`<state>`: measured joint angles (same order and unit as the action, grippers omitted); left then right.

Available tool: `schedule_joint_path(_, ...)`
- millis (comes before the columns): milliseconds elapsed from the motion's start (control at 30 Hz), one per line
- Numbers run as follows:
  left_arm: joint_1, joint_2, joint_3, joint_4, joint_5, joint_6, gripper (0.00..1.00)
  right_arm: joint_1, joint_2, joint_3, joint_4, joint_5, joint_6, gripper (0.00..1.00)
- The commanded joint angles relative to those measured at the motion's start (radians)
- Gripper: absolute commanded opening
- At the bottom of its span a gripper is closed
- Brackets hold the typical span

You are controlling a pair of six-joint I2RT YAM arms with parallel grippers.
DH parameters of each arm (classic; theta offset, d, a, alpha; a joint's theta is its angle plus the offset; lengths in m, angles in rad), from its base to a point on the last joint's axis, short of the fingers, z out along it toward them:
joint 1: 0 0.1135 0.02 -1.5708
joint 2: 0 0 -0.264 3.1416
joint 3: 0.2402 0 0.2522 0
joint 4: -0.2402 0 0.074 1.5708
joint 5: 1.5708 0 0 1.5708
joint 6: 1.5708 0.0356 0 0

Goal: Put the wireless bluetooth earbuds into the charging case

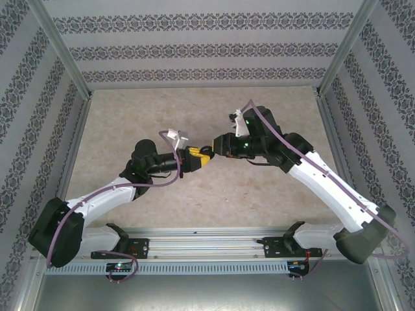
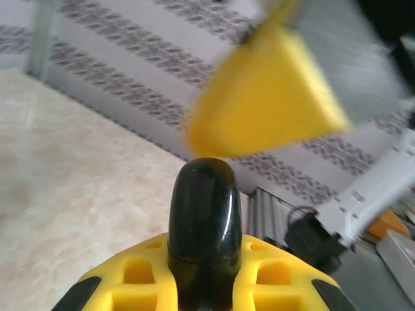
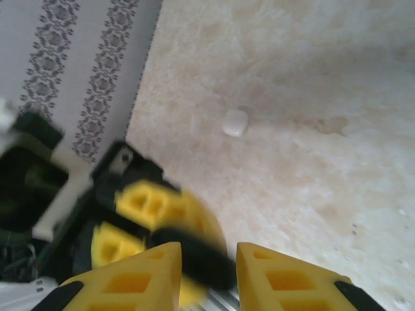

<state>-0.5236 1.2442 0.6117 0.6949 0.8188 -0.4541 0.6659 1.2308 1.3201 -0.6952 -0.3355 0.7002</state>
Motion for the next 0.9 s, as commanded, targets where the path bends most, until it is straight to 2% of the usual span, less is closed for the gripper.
schedule_joint_path(0,0.042,0.029,0.007,-0.068,-0.101,-0.083,0.0,0.002,-0.077,-0.007,-0.15,0.134,-0.058,0.3)
schedule_joint_path(200,0.043,0.13,0.099,-0.28,-0.177,-0.077,0.0,-0.056,-0.263,-0.13,-0.182,0.247,-0.052,0.35)
schedule_joint_path(333,0.033,0.264,0.191,-0.35,-0.196,-0.151,0.0,-0.1,-0.398,-0.237,-0.194,0.298,-0.035,0.36)
schedule_joint_path(533,-0.069,0.467,0.359,-0.422,-0.313,-0.19,0.0,-0.158,-0.482,-0.298,-0.267,0.335,-0.067,0.42)
schedule_joint_path(700,-0.163,0.654,0.569,-0.543,-0.431,-0.252,0.0,-0.22,-0.476,-0.301,-0.37,0.383,-0.099,0.48)
schedule_joint_path(867,-0.254,0.845,0.812,-0.602,-0.509,-0.288,0.0,-0.321,-0.496,-0.33,-0.374,0.366,-0.171,0.54)
